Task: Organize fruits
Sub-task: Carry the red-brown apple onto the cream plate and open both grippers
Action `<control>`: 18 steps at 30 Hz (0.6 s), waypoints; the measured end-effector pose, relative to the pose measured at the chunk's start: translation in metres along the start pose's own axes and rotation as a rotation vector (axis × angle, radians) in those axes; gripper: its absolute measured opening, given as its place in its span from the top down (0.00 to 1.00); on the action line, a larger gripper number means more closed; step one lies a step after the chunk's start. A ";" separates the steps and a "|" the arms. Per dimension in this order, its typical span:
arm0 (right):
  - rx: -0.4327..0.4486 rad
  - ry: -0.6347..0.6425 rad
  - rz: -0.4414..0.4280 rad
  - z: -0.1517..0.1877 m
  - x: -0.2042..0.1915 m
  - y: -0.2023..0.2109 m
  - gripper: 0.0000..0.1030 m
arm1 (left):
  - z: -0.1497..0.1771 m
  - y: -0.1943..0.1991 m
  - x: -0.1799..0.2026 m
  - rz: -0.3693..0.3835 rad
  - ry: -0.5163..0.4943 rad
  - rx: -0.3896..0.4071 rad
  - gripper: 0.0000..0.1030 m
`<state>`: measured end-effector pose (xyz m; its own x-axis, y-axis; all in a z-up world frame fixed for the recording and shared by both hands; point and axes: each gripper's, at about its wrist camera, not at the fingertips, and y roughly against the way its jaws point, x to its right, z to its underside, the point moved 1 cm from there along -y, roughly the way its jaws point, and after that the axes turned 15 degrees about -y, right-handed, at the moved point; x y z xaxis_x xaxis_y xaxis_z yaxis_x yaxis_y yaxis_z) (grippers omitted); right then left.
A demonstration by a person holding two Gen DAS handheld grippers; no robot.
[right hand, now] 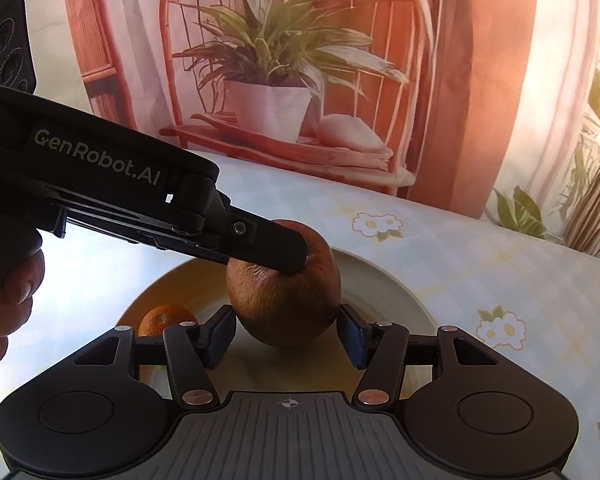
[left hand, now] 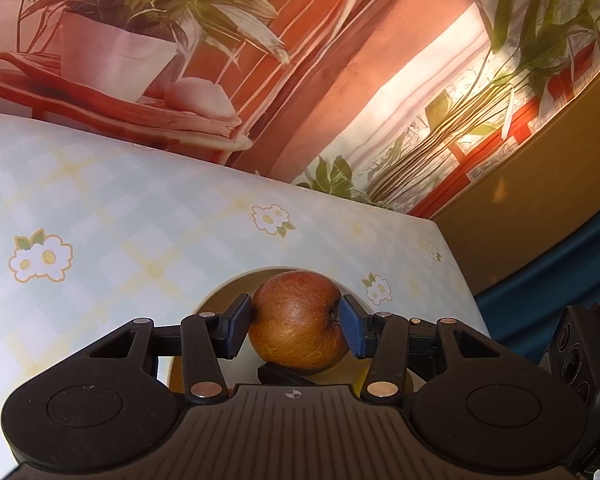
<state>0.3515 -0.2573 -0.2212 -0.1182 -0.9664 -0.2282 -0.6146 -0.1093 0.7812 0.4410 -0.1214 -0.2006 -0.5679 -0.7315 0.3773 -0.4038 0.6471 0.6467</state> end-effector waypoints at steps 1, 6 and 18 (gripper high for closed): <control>-0.002 0.001 0.003 0.000 0.000 -0.001 0.50 | 0.000 -0.001 -0.001 -0.001 0.002 -0.001 0.51; -0.009 0.005 0.017 -0.001 0.000 -0.006 0.49 | 0.000 -0.001 -0.006 -0.008 0.021 0.009 0.54; 0.017 -0.016 0.051 0.001 -0.006 0.017 0.32 | 0.000 0.040 0.003 -0.091 -0.023 0.060 0.56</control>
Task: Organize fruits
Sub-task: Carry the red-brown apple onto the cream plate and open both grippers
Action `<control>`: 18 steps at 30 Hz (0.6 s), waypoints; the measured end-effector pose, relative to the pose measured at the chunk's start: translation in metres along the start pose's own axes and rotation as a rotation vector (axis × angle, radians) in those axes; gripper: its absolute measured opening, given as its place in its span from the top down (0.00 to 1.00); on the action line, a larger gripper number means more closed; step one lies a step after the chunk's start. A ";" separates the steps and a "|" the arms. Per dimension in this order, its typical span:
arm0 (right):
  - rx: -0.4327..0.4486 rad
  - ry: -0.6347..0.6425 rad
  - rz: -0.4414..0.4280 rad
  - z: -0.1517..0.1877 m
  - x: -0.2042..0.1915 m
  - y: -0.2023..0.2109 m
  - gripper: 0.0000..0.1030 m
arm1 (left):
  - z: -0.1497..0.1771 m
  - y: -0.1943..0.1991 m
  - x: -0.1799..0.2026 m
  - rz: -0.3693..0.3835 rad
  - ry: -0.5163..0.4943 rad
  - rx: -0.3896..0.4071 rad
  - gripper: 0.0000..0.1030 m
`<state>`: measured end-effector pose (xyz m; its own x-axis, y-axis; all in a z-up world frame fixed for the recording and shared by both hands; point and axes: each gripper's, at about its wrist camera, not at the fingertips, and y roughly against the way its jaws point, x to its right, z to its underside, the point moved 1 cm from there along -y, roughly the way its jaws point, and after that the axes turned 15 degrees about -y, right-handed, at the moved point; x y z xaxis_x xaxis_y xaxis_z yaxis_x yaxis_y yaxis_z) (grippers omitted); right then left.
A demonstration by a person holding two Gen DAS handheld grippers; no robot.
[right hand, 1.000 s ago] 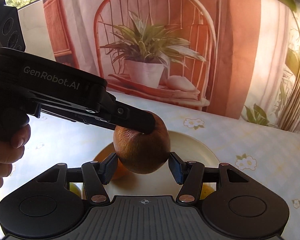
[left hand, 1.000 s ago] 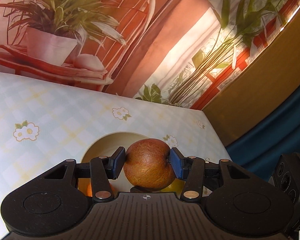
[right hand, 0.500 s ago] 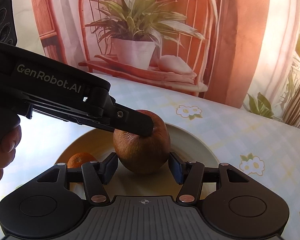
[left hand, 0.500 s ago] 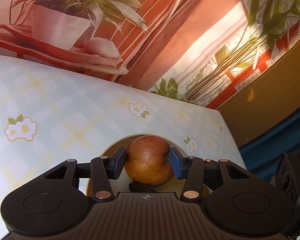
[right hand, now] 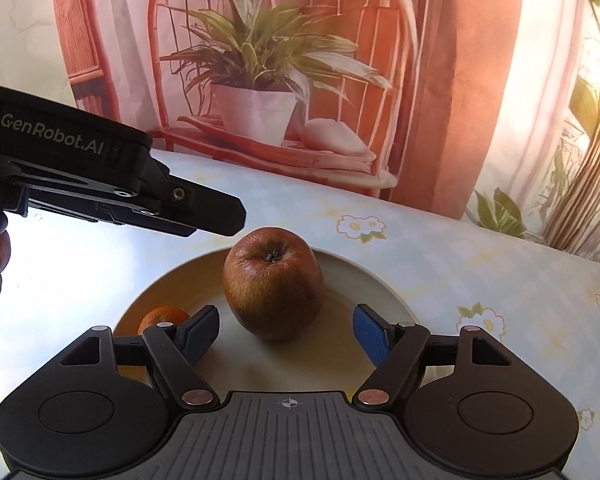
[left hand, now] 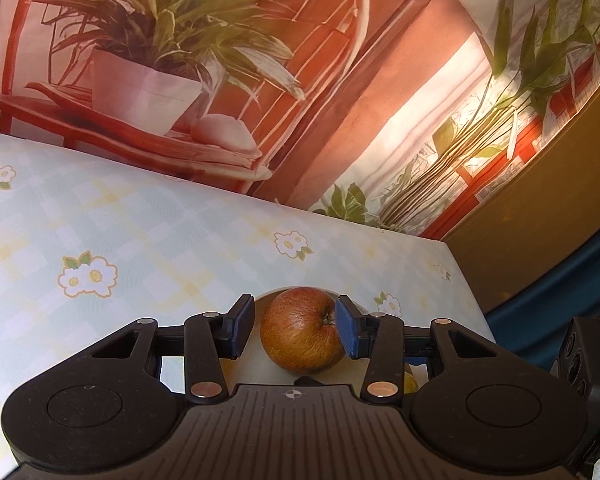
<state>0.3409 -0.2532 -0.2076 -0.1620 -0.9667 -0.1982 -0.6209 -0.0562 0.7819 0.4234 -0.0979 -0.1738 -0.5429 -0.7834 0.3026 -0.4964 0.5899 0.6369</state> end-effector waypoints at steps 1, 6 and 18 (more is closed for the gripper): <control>0.007 -0.005 -0.003 0.001 0.000 0.005 0.32 | 0.001 0.006 0.002 -0.013 -0.019 0.005 0.55; 0.035 -0.048 -0.017 0.004 0.001 0.032 0.32 | 0.010 0.036 0.012 -0.098 -0.121 0.006 0.55; 0.076 -0.103 -0.025 0.036 -0.004 0.088 0.32 | 0.045 0.103 0.025 -0.273 -0.222 -0.014 0.54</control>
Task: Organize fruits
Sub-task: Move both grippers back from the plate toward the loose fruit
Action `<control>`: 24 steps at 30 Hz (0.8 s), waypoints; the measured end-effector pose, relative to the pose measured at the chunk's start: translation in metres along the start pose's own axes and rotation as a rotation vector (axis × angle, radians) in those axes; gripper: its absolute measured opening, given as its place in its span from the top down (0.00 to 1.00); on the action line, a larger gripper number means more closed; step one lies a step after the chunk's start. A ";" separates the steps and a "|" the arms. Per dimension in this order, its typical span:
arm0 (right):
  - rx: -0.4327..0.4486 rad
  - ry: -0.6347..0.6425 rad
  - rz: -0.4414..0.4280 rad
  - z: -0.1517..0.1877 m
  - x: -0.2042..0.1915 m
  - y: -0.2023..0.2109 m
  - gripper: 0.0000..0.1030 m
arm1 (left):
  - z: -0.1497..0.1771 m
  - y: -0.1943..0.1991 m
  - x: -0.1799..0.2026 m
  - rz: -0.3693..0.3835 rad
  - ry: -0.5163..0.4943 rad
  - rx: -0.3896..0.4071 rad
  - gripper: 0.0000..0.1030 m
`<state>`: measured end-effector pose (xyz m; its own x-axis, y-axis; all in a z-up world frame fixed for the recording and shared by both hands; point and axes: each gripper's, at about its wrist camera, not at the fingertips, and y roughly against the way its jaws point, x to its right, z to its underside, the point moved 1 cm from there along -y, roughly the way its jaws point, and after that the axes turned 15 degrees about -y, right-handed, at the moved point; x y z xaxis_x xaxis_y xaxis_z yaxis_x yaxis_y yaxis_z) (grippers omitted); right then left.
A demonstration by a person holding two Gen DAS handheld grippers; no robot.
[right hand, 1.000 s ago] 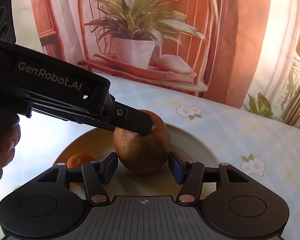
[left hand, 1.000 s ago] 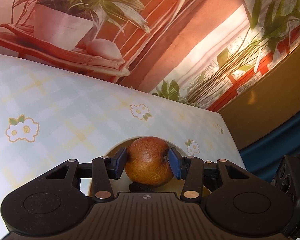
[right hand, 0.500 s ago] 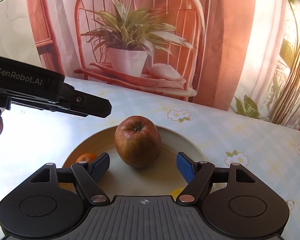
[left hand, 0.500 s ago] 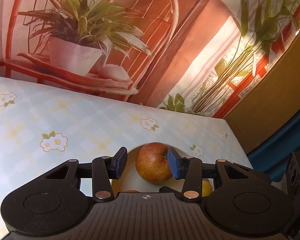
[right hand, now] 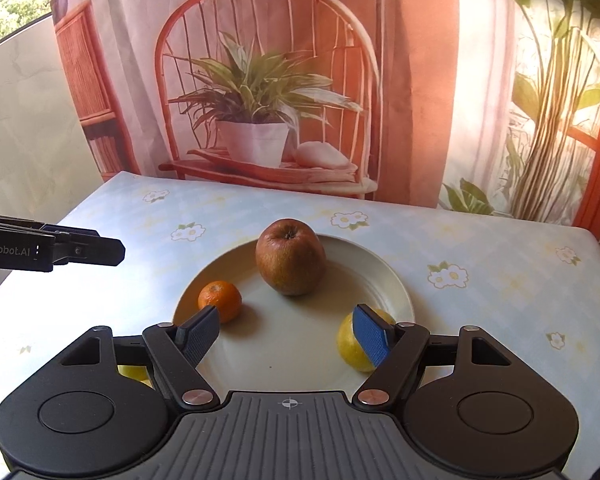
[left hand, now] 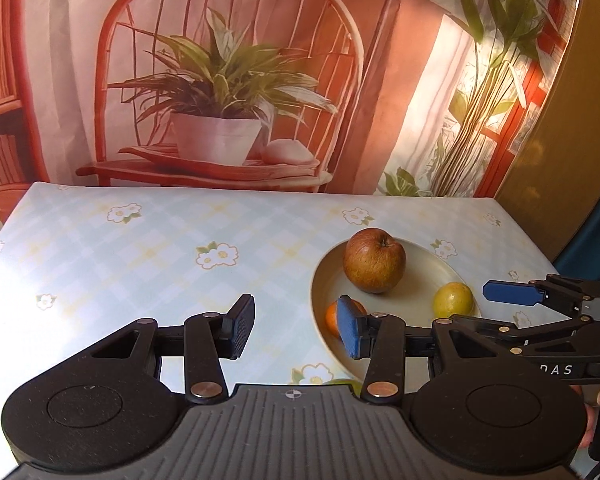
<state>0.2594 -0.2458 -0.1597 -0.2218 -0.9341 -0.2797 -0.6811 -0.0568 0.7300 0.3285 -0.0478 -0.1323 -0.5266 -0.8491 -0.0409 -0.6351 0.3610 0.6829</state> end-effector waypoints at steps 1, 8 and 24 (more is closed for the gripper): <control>0.004 -0.003 -0.003 0.004 -0.001 0.004 0.32 | 0.003 0.005 0.000 -0.006 0.000 0.003 0.54; 0.016 -0.017 -0.026 0.032 -0.010 0.032 0.32 | 0.023 0.041 0.005 -0.041 0.009 0.037 0.53; 0.025 -0.048 -0.014 0.097 -0.020 0.072 0.32 | 0.076 0.085 0.038 -0.050 -0.058 0.048 0.48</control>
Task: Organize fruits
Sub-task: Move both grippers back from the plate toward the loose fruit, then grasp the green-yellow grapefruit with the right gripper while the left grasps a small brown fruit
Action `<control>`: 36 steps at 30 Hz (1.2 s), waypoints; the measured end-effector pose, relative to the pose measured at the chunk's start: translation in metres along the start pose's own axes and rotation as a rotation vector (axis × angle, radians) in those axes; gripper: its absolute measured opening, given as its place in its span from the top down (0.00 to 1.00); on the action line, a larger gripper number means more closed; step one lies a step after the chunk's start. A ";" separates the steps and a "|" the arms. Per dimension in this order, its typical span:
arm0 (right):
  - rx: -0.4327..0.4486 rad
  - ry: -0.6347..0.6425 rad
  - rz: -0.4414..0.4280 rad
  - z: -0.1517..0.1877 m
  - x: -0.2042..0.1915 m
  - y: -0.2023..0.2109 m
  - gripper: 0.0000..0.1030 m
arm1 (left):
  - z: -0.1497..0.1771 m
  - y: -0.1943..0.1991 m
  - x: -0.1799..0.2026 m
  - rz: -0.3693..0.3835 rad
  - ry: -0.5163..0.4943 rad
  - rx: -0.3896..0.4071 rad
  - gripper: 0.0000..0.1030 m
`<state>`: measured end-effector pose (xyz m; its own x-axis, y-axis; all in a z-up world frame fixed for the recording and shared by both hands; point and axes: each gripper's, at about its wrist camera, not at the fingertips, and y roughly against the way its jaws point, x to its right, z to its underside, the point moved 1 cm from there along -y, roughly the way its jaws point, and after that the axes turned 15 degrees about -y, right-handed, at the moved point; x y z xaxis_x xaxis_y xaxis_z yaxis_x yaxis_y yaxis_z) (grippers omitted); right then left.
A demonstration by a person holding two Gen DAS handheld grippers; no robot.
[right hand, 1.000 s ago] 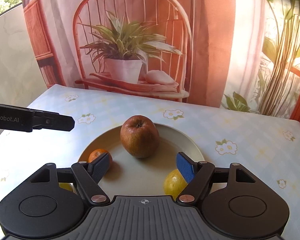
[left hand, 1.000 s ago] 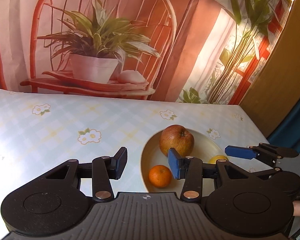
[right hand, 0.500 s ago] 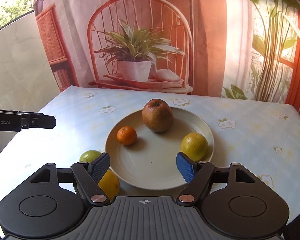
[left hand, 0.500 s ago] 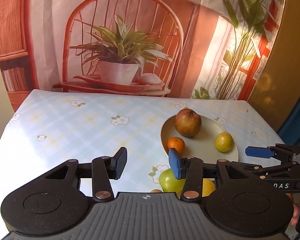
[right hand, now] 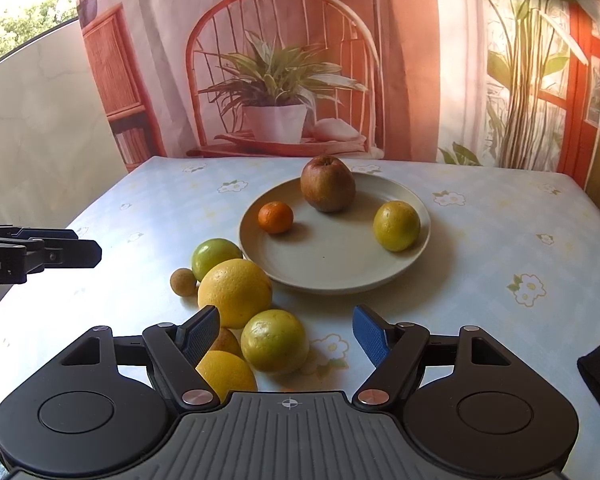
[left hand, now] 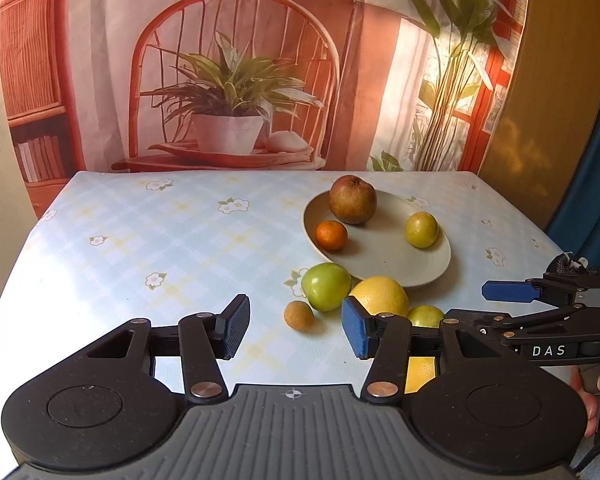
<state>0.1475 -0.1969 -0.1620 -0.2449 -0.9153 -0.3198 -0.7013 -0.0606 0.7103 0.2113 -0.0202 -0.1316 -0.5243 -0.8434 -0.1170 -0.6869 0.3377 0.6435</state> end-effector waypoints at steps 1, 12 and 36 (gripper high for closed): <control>-0.001 -0.003 0.002 0.003 0.000 0.002 0.32 | 0.003 0.001 0.001 0.002 0.005 -0.003 0.48; -0.012 -0.051 0.005 0.025 0.010 0.010 0.33 | 0.024 0.003 0.012 0.016 0.046 -0.033 0.48; -0.102 -0.095 -0.067 0.005 0.013 -0.045 0.57 | 0.026 -0.005 0.004 -0.021 0.091 -0.065 0.48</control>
<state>0.1722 -0.2044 -0.2013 -0.2658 -0.8664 -0.4228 -0.6478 -0.1643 0.7439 0.1994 -0.0149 -0.1552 -0.4600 -0.8857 -0.0634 -0.6617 0.2943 0.6896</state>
